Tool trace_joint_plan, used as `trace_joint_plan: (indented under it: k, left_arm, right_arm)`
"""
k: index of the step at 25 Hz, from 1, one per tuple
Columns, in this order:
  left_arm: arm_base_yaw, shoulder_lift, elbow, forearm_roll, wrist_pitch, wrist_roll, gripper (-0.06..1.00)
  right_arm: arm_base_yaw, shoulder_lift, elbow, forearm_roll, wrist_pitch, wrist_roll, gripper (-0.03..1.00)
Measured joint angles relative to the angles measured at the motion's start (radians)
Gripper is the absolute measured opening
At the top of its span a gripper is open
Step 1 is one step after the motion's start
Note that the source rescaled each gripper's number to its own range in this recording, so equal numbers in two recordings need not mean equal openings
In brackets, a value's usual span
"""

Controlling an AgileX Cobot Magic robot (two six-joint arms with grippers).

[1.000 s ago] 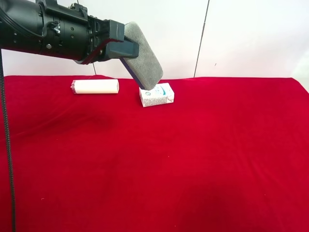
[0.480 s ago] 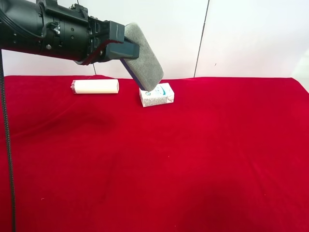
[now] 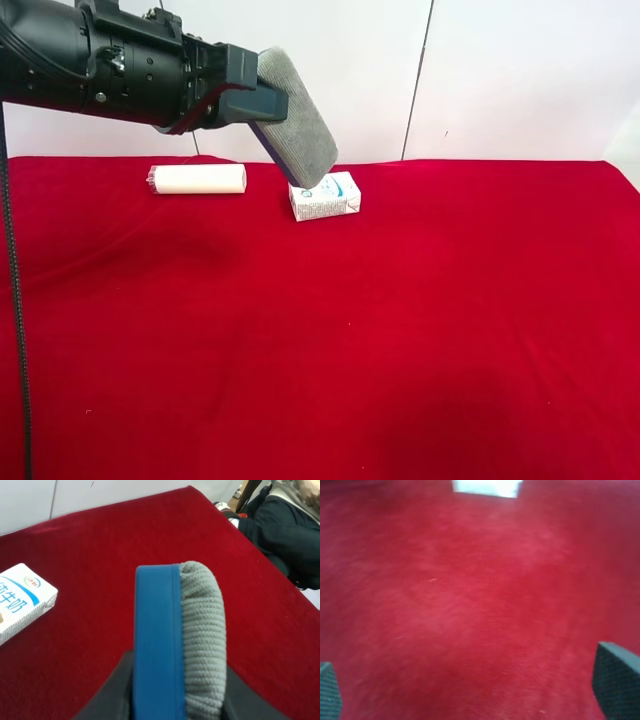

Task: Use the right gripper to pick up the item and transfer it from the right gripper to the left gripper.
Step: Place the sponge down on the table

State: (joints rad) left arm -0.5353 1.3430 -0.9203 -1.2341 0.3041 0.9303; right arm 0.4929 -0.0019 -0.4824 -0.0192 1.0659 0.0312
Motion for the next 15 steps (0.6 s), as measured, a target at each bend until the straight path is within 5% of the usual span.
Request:
trace_joint_plan:
  k: [9,15]
  left_arm:
    - [0.0,0.0,0.0,0.0,-0.003,0.0,0.01]
    - [0.0,0.0,0.0,0.0,-0.001,-0.012,0.01]
  right_arm:
    - [-0.435,0.0,0.0,0.0,-0.001,0.0,1.0]
    - [-0.485,0.0,0.0,0.0,-0.001,0.0,1.0]
